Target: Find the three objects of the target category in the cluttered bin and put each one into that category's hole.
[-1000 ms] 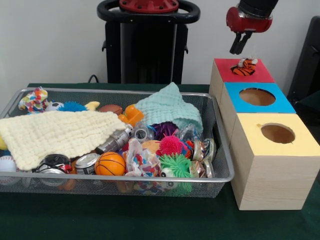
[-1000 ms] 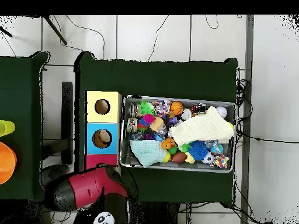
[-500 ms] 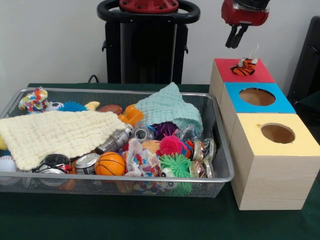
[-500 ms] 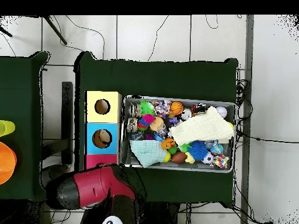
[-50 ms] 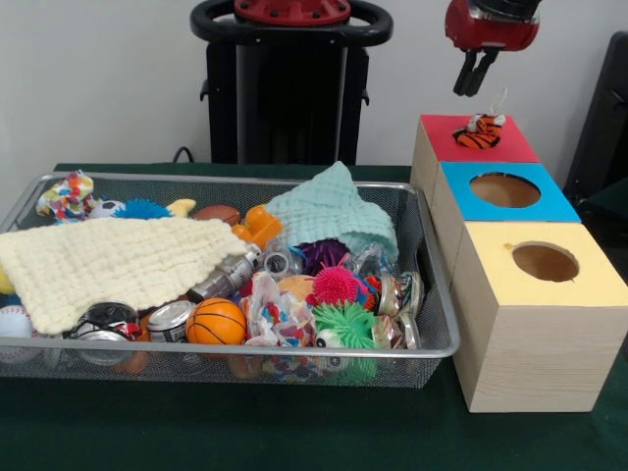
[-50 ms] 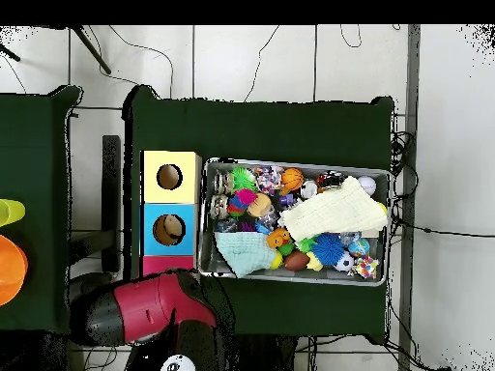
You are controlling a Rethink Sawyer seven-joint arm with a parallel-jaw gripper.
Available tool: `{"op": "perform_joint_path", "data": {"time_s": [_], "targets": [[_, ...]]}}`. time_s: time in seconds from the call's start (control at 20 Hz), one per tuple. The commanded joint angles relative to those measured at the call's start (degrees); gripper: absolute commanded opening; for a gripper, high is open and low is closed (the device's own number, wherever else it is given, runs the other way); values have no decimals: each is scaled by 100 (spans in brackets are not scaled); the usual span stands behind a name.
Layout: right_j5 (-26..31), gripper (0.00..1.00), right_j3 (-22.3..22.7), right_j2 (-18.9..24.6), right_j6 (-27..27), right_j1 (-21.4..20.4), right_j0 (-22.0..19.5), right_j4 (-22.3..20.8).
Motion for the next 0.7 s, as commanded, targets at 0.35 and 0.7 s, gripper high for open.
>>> {"op": "perform_joint_path", "data": {"time_s": [0.35, 0.7], "targets": [[-1358, 0, -290, 227, 888, 461, 116, -118], [-1488, 0, -340, 78, 868, 561, 229, -74]]}}
